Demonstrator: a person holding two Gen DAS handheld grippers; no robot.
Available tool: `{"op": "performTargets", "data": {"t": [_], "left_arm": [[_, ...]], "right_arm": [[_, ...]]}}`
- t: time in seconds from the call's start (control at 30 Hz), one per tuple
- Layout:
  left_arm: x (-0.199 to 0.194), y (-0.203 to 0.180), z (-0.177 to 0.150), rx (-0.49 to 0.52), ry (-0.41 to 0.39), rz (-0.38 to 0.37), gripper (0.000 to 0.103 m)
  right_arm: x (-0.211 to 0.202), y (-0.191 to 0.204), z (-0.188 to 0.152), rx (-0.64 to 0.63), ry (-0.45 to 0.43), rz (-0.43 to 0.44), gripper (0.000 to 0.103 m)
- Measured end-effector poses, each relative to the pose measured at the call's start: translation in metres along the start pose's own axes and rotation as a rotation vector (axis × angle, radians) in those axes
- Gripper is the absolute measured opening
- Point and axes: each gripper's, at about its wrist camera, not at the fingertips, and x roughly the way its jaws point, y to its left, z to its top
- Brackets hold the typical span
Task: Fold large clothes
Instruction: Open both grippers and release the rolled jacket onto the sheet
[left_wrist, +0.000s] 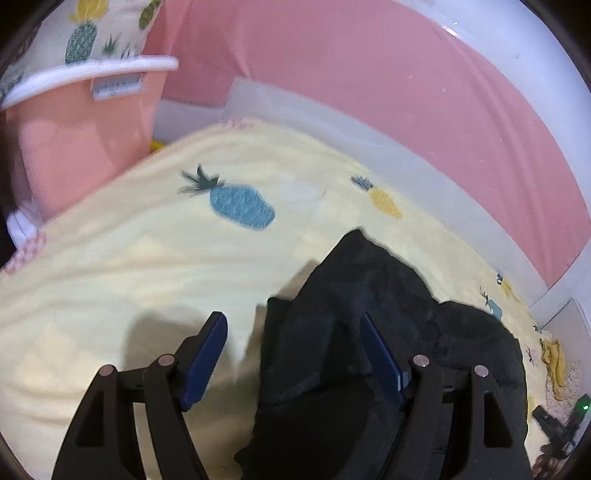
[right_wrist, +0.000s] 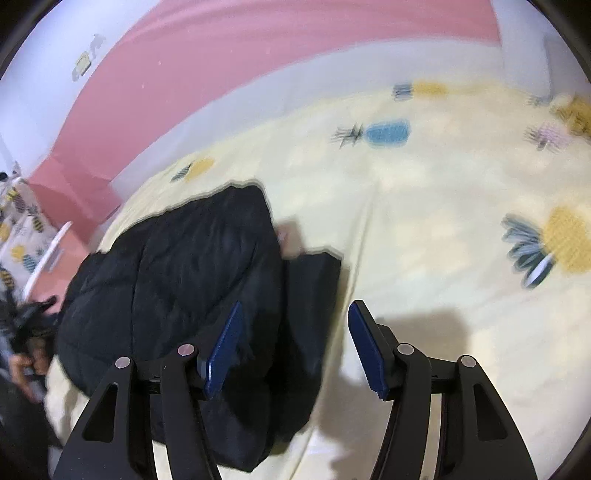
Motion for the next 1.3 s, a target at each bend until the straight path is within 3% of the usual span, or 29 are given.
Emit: {"op": "performTargets", "data": {"t": [0.13,0.23,0.3,0.43,0.53,0.63,0.83,0.97,1.3], "left_arm": [[0.009,-0.034,-0.002,0.115,-0.001,-0.023,0.076],[0.045,-0.047,-0.005,0.187,0.038,0.005,0.076],[0.062,-0.050,-0.010,0.221,0.042,0.064,0.076],[0.083,-0.040,-0.013,0.207,0.021,0.057,0.081],[0.084,-0.039,-0.011,0.208,0.023,0.057,0.082],[0.067,-0.042,-0.008,0.207,0.016,0.071,0.081],[-0.004,-0.055,-0.025,0.200,-0.049,0.021,0.081],[-0.050,-0.071,-0.057,0.219,-0.060,0.006,0.081],[-0.119,-0.116,-0.144,0.318,-0.019,0.001,0.081]], "right_arm": [[-0.004,0.036,0.008,-0.089,-0.039,0.012,0.060],[0.020,0.063,0.008,-0.162,0.002,0.015,0.060],[0.043,0.065,0.006,-0.180,0.050,-0.015,0.060],[0.079,0.072,-0.003,-0.205,0.090,-0.065,0.060],[0.076,0.065,-0.004,-0.180,0.086,-0.057,0.060],[0.066,0.069,-0.003,-0.177,0.081,-0.075,0.060],[0.013,0.087,-0.017,-0.224,0.023,-0.053,0.060],[-0.021,0.102,-0.038,-0.247,0.008,-0.039,0.060],[-0.089,0.124,-0.084,-0.274,-0.034,-0.033,0.060]]}}
